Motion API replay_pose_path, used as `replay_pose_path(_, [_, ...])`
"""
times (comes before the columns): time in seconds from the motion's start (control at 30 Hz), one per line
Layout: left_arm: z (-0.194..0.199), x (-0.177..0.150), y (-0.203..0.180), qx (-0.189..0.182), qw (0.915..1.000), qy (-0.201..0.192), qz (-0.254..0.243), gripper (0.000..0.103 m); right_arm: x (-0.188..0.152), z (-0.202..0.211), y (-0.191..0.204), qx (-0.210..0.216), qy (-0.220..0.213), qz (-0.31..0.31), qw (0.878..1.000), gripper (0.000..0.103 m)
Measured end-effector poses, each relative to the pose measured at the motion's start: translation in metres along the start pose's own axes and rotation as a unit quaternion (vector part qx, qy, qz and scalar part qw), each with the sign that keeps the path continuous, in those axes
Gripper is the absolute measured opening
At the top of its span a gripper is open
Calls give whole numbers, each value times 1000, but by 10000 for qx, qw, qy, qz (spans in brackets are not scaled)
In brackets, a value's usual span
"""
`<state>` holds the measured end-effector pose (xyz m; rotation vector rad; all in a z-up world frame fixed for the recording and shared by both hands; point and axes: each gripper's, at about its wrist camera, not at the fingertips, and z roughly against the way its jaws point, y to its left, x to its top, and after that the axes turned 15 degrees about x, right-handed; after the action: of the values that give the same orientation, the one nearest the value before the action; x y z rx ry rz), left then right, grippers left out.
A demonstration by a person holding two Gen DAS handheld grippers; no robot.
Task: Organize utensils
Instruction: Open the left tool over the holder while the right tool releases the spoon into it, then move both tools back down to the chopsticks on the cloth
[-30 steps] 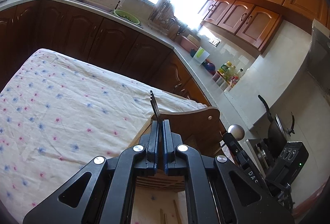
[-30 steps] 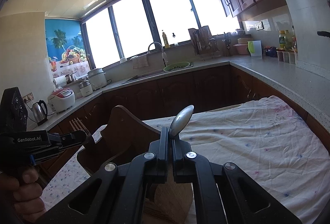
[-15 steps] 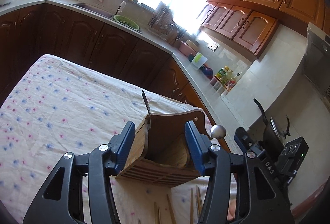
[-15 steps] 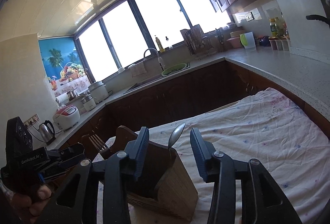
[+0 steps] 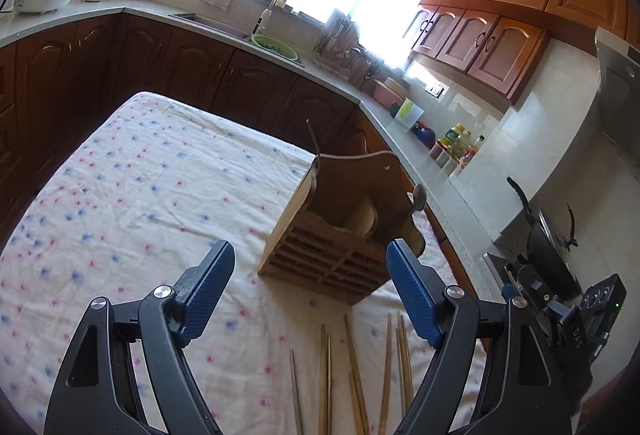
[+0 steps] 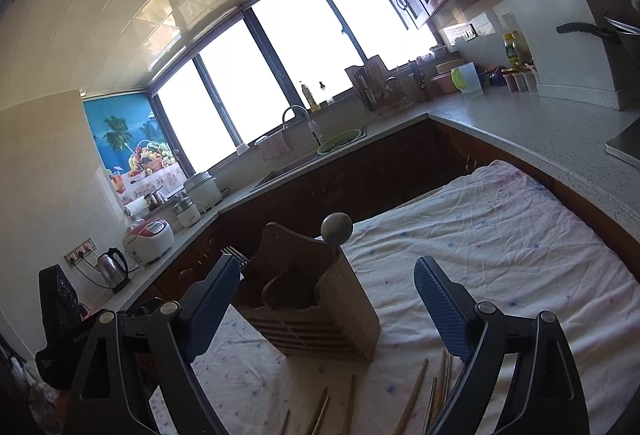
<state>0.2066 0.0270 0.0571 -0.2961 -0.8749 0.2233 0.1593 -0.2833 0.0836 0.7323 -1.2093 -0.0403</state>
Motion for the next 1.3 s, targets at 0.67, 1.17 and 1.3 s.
replay_pose_path(0.67, [11,-110,0,797,9914,702,-769,80,-89,84,-26,-970,810,-362,9913,90])
replay_pose_path(1.17, [-11,-108,-28,876,9839,920,-1261,80,-94,65,-35,-1084,1235,-264,9861,75])
replay_pose_path(1.3, [-30,-102,-38,824,9802,1126,-1402,68,-90,44,-46,-1143,1478,-354,9818,53])
